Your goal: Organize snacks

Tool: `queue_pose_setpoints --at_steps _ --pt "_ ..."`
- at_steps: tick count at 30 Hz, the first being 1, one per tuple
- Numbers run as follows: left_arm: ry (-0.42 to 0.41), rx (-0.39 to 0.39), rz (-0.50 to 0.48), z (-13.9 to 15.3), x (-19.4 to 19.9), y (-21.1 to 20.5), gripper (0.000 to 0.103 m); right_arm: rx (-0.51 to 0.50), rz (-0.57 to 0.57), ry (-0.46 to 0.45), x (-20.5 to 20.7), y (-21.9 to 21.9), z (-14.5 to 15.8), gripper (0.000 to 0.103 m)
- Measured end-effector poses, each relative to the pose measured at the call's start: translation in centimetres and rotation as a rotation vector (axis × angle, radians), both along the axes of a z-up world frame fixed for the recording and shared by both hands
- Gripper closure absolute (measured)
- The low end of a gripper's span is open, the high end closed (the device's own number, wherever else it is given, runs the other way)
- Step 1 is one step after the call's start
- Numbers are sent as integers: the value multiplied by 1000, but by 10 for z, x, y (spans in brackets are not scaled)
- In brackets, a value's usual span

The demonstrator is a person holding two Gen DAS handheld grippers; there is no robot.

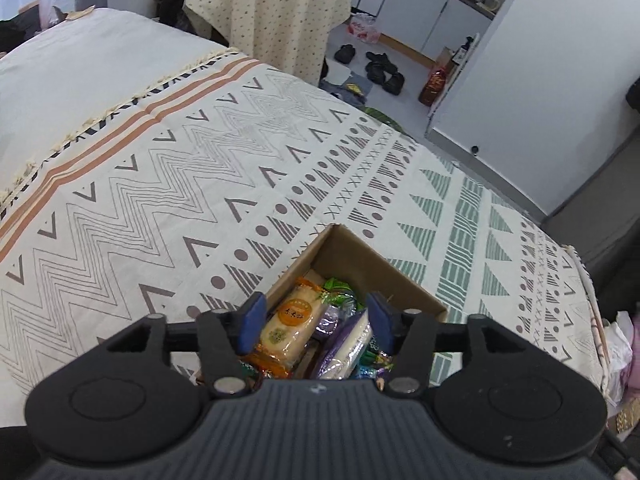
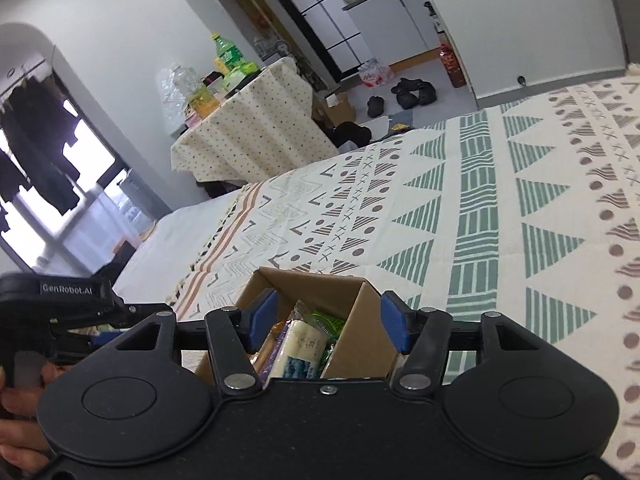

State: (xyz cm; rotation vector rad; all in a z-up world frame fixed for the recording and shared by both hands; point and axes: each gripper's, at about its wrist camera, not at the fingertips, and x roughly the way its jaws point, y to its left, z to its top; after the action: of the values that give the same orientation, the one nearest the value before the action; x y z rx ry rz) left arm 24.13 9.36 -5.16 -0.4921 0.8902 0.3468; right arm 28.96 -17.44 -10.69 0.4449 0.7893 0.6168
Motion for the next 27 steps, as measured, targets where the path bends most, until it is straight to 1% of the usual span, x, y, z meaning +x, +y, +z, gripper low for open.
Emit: queue_pose_setpoints --at_steps 1,3,4,7,9,10,13,14,20,23,25,27 --pt "0 -2 -5 1 -2 0 39 5 -2 4 -3 -1 5 46" --pt "-3 -10 -21 4 -6 -1 32 -17 -12 -23 -13 -2 18 39" --pt "-6 -12 -25 5 -9 -1 31 -29 -28 -32 -17 -4 23 34" --pt "-19 -15 -55 11 -18 -3 25 -52 -74 -33 -30 -10 32 34" --pt "-21 -10 -84 12 -24 -6 20 -69 -109 -31 -38 -15 38 33" --pt "-17 -5 -100 13 -26 -8 19 -82 -125 -36 -44 -18 42 32" --pt "-11 11 -150 16 -33 -14 19 -114 -183 -60 -61 -29 54 20" --pt "-14 10 -162 18 -36 -15 19 -114 -203 -64 -67 -33 57 18" --pt "-29 8 -221 34 -55 -26 17 -133 -327 -41 -98 -57 69 10" --pt "-34 31 -245 41 -65 -34 14 -134 -347 -38 -113 -66 73 5" --pt "-34 50 -264 44 -72 -39 14 -143 -360 -37 -122 -69 76 4" --pt "-29 51 -287 46 -78 -43 14 -154 -372 -40 -130 -73 78 4"
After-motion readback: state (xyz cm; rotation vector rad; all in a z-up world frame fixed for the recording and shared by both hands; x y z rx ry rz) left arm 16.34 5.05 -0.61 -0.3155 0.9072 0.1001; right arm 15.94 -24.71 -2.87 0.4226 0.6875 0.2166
